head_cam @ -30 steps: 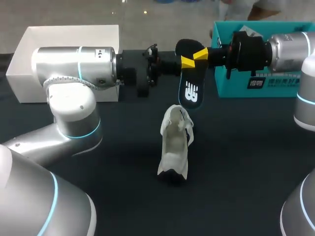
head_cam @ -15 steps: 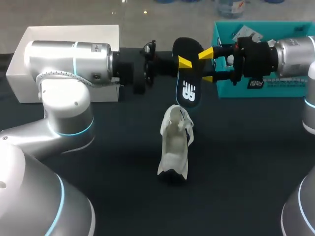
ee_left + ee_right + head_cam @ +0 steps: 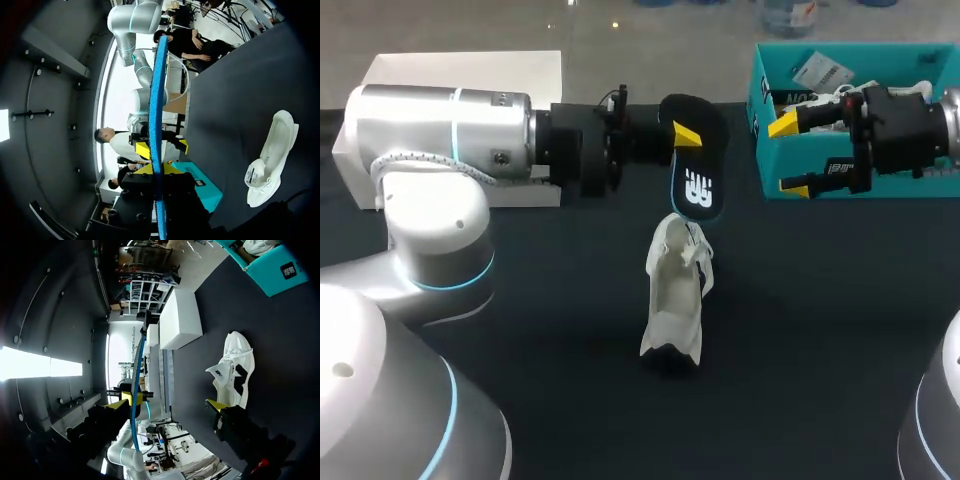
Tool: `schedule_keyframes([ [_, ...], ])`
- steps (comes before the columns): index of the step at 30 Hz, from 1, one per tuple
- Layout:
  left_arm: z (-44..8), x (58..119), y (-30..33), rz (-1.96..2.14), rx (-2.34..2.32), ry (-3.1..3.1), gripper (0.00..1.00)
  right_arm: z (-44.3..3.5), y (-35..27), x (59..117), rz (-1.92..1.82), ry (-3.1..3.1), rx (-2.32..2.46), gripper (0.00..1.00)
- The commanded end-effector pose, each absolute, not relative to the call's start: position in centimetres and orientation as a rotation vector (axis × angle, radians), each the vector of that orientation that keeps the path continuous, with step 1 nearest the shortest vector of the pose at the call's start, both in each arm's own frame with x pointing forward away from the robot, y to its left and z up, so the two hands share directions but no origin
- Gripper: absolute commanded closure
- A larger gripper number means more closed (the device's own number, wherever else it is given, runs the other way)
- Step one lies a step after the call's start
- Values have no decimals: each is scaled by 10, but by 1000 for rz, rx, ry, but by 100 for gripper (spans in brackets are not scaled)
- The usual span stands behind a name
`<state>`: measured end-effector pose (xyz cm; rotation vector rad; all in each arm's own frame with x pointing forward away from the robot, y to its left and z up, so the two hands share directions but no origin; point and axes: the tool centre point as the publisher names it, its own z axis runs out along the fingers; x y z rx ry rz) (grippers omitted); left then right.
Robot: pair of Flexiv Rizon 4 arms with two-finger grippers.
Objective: Take the shoe out of the shoebox, open the shoe tongue, remove and reinsert the insole, then place the shoe into the shoebox
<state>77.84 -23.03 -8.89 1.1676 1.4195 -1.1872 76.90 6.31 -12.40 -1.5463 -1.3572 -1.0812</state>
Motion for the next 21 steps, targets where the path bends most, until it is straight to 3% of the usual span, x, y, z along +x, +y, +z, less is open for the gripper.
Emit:
schedule_keyframes([
  [1, -87, 771, -228, -1181, 1152, 1429, 100, -114, 40, 724, -1097, -1357, -1659, 0],
  [21, -89, 762, -217, -1172, 1113, 1477, 100, -141, -23, 651, -1080, -1433, -1917, 0],
])
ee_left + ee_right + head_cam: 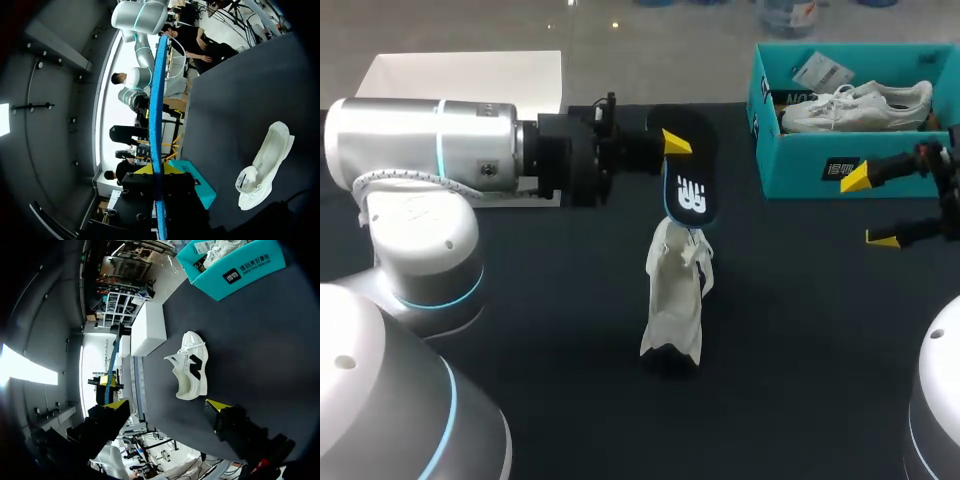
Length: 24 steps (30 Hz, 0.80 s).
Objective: Take the shoe out of the shoebox, open the shoe tongue, remove and reinsert the insole, then place the shoe into the shoebox
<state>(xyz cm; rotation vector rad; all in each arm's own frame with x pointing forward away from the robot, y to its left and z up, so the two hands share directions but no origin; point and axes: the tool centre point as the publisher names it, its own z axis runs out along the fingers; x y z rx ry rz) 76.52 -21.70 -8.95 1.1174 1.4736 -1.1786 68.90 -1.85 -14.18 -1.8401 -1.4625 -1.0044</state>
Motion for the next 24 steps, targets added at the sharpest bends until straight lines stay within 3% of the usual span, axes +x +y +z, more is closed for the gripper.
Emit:
schedule_keyframes([
  [1, -88, 762, -217, -1172, 1113, 1478, 100, -142, -25, 648, -1082, -1430, -1919, 0],
  [24, -90, 753, -220, -1165, 1106, 1490, 100, -152, -62, 661, -1250, -1351, -2042, 0],
])
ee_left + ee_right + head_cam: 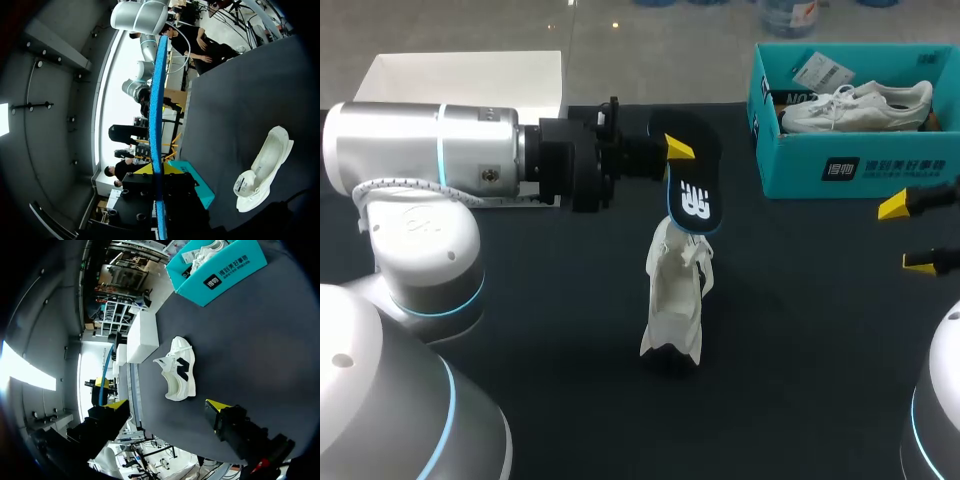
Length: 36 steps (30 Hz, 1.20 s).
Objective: Take the shoe out of the shoebox, open the shoe tongue, remove and reinsert the insole, then place the shoe into the shoebox
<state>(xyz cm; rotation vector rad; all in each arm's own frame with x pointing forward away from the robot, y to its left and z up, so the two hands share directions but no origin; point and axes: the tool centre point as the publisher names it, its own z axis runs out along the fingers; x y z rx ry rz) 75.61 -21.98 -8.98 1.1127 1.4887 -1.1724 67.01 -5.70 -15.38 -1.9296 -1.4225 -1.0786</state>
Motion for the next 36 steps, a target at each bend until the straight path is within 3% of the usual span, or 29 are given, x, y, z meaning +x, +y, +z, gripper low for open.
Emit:
schedule_keyframes([
  [1, -90, 753, -221, -1165, 1105, 1489, 100, -151, -65, 664, -1275, -1343, -2041, 0],
  [36, -91, 752, -225, -1182, 1074, 1486, 100, -154, -65, 730, -1003, -1376, -1929, 0],
])
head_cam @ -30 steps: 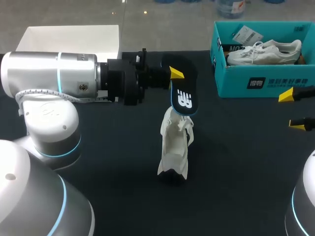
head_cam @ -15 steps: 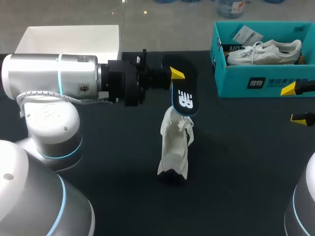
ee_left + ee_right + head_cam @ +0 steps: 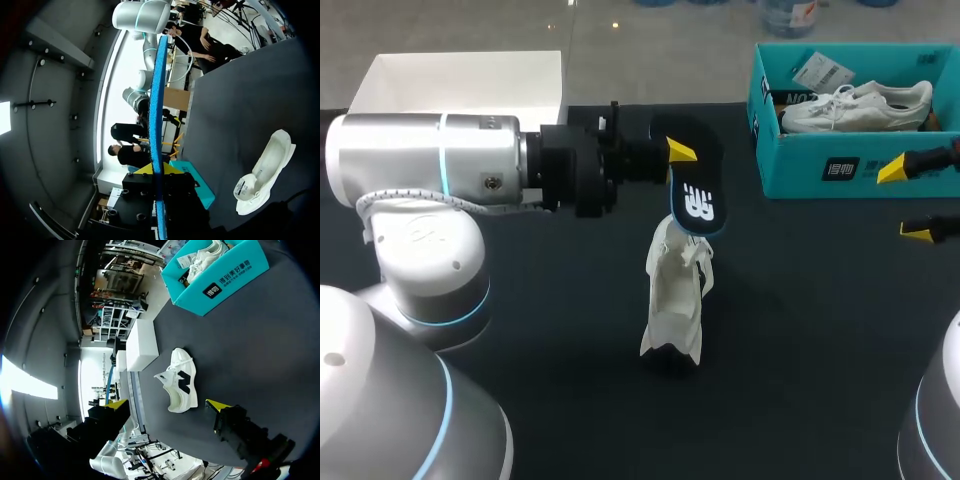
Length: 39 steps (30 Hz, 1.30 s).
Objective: Take the shoe out of the shoebox, open the shoe tongue, remove and reinsert the insole, then place the shoe into the shoebox
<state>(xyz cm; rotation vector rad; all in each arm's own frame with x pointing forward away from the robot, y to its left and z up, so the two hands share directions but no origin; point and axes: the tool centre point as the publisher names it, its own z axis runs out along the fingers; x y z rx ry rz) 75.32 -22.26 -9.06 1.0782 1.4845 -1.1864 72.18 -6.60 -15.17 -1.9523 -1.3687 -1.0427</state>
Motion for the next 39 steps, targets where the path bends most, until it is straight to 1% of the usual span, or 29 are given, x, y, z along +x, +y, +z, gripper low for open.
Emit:
schedule_keyframes([
  [1, -91, 752, -225, -1182, 1074, 1485, 100, -155, -65, 730, -1000, -1374, -1929, 0],
  [19, -83, 750, -228, -1202, 1074, 1471, 100, -160, -59, 728, -999, -1352, -1916, 0],
  [27, -72, 735, -222, -1281, 1032, 1525, 100, -160, -59, 728, -999, -1352, -1916, 0],
  [39, -72, 735, -222, -1281, 1032, 1525, 100, -160, -59, 728, -999, -1352, -1916, 0],
])
